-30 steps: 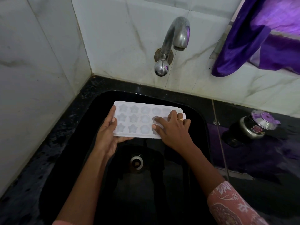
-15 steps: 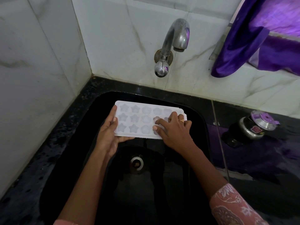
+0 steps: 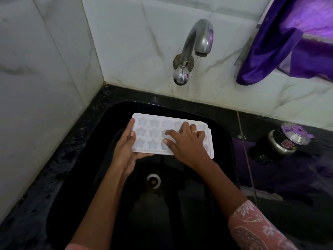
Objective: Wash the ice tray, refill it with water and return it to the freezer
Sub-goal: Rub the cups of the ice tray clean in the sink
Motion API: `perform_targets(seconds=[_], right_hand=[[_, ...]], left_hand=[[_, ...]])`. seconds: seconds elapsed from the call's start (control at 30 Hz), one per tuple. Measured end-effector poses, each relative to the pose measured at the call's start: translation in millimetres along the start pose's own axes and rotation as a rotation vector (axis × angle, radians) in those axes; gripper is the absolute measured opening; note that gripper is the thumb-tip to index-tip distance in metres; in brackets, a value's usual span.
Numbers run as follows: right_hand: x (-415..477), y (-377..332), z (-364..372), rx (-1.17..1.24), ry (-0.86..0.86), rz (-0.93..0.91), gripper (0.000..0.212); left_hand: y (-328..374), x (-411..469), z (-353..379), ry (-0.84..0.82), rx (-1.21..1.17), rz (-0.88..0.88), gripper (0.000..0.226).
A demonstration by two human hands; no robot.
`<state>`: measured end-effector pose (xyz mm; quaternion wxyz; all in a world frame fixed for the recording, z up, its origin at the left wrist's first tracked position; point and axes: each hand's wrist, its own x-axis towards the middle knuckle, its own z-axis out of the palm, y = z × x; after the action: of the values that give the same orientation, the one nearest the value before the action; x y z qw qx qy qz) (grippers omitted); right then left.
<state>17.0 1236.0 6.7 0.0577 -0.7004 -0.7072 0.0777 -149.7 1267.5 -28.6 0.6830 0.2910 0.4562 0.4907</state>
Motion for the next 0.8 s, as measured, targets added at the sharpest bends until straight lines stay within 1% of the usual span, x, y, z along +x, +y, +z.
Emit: perform_targets(seconds=[0.2,0.37,0.53,0.8], right_hand=[[5.4,-3.2,5.4,0.003,-0.016,-0.012,0.038],[6.4,-1.1,3.8,-0.027,-0.023,-0.016,0.038],[6.5,1.3,4.5,-0.057,0.003,0.001,0.038],[5.7,-3.3,6.9,-0.019,0.017,0.004,0.041]], left_hand=[[-0.4,0.1,1.2,0.007,-0.022,-0.001,0.038],[1.1,0.4,-0.5,0.02,0.003,-0.002,0.036],[3.0,0.8,-0.2,0.009,-0.022,-0.001,0.038],[3.3,0.7,1.1,0.0,-0.034,0.006,0.038]])
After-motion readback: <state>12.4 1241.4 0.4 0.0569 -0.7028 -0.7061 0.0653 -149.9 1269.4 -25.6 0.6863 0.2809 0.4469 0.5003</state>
